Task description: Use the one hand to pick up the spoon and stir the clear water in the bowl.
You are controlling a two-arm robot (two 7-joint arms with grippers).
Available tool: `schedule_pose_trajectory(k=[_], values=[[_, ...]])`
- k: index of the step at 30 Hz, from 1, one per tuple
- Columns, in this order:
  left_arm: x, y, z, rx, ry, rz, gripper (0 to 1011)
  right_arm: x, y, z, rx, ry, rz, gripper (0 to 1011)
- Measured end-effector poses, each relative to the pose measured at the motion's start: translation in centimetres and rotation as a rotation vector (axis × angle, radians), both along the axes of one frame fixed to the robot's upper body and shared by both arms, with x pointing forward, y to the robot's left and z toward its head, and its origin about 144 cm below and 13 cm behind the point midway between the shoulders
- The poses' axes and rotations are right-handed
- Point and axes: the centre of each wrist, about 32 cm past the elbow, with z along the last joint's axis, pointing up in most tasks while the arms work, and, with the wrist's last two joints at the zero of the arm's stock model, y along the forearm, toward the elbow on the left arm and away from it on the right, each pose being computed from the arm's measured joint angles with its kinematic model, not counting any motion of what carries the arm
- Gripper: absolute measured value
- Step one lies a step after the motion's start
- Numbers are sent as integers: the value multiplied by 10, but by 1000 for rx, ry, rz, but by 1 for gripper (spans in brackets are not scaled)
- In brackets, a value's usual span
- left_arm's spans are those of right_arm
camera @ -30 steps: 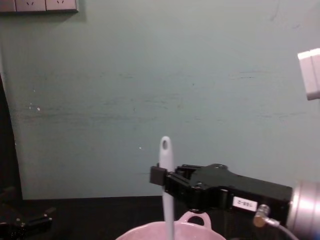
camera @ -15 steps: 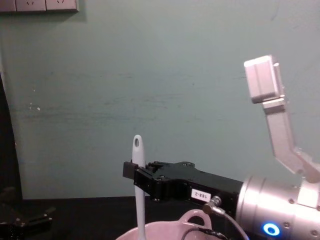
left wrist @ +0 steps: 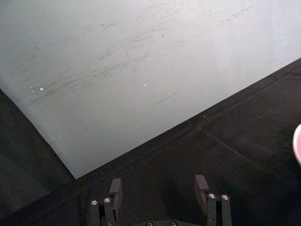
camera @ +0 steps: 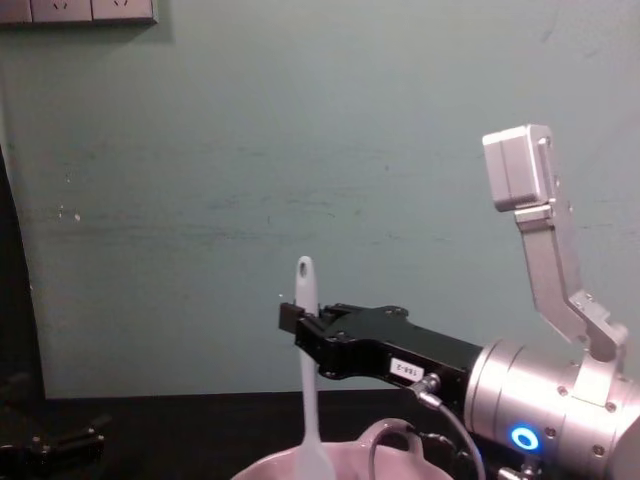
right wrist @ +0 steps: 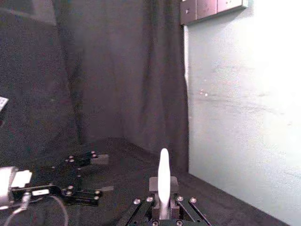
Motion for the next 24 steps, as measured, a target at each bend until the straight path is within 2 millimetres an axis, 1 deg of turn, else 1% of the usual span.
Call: schedule_pose_trajectory(k=[2, 6, 7, 8, 11, 17, 24], values=[[0, 0, 0, 0, 0, 0, 1011, 0, -2, 0, -3, -9, -10, 113], [0, 0, 0, 0, 0, 0, 1011, -2, -15, -1, -12, -16, -30, 114], [0, 0, 0, 0, 0, 0, 1011, -2, -15, -1, -12, -16, -30, 114], [0, 0, 0, 0, 0, 0, 1011, -4, -19, 1, -15, -18, -30, 113], [0, 0, 0, 0, 0, 0, 1011, -7, -24, 3, -19, -19, -27, 113], [0, 0, 0, 0, 0, 0, 1011, -23, -36, 10, -21, 3, 20, 113], [0, 0, 0, 0, 0, 0, 1011, -39, -38, 12, -16, 37, 86, 114]])
